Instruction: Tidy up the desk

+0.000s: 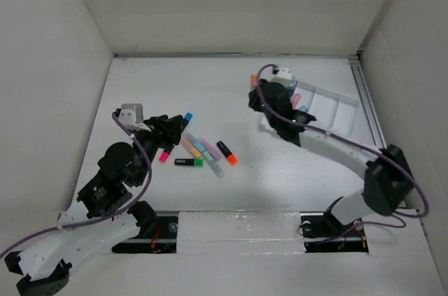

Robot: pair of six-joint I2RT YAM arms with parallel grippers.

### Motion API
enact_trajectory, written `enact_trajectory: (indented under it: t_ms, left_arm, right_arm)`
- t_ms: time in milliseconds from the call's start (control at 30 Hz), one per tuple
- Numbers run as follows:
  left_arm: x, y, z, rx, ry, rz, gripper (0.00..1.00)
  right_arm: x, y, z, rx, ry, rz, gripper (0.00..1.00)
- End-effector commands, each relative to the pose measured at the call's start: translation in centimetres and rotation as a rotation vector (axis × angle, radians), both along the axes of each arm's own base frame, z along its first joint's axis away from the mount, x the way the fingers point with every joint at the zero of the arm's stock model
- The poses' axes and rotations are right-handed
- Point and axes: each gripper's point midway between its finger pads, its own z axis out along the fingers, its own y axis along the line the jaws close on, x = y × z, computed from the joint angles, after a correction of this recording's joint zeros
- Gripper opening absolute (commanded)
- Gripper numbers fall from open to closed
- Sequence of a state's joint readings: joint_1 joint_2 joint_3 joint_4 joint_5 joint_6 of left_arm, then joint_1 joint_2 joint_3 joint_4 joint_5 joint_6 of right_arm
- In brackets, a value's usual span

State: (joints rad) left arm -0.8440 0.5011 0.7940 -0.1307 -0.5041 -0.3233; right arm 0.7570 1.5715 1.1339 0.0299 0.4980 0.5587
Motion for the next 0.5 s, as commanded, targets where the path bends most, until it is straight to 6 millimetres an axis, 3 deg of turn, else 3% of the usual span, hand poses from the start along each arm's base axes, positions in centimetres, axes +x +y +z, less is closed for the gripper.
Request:
enact_trajectory:
  t_ms: [0,33,67,100,133,167,200,233,300,333,367,467]
  left_arm:
    - [-0.1,-0.1,1.2,-0.038,-0.034,-0.010,0.46]
    - [-0.2,0.0,1.3,-0.039,-0.035,-0.010,0.46]
    - [-0.2,0.0,1.3,-0.040,-0.036,-0.008,0.46]
    - [-0.2,0.1,1.4,-0.041,-0.039,-0.007,0.46]
    - [-0.2,0.1,1.4,-0.042,-0.040,-0.005,0.46]
    - [-0.2,0.2,1.4,-0.042,-0.041,-0.002,0.46]
    - [-0.2,0.2,1.5,-0.042,-0.042,-0.002,0.46]
    - [-0.2,0.2,1.4,-0.041,-0.041,0.000,0.46]
    - [-0.1,0.2,1.4,-0.040,-0.040,0.001,0.46]
    - [-0.1,0.1,1.3,-0.036,-0.037,0.000,0.46]
    - [0.0,0.0,1.2,-0.034,-0.035,0.000,0.46]
    - [0.0,0.0,1.2,-0.032,-0.033,-0.001,0.46]
  right_arm:
    - [0.9,-8.2,4.1,0.121,-0.102,-0.198,0.07]
    - [0.7,-10.3,3.7,0.125,-0.095,-0.243,0.07]
    - [0.2,-12.6,1.4,0.106,-0.060,-0.284,0.07]
    - [0.6,-16.0,0.7,0.113,-0.053,-0.360,0.07]
    - [0.2,-17.8,0.5,0.121,-0.048,-0.393,0.08]
    - [0.1,-20.4,-1.5,0.125,-0.002,-0.447,0.08]
    - [-0.5,-20.4,-2.4,0.119,0.024,-0.438,0.08]
    - [-0.6,-22.5,-3.2,0.111,0.043,-0.492,0.08]
    - [-1.1,-24.3,-5.1,0.107,0.082,-0.537,0.09]
    - [-1.0,-26.3,-5.5,0.127,0.094,-0.569,0.09]
    - [-0.7,-25.7,-6.1,0.151,0.119,-0.508,0.10]
    - [-0.5,-26.9,-7.2,0.168,0.158,-0.515,0.11]
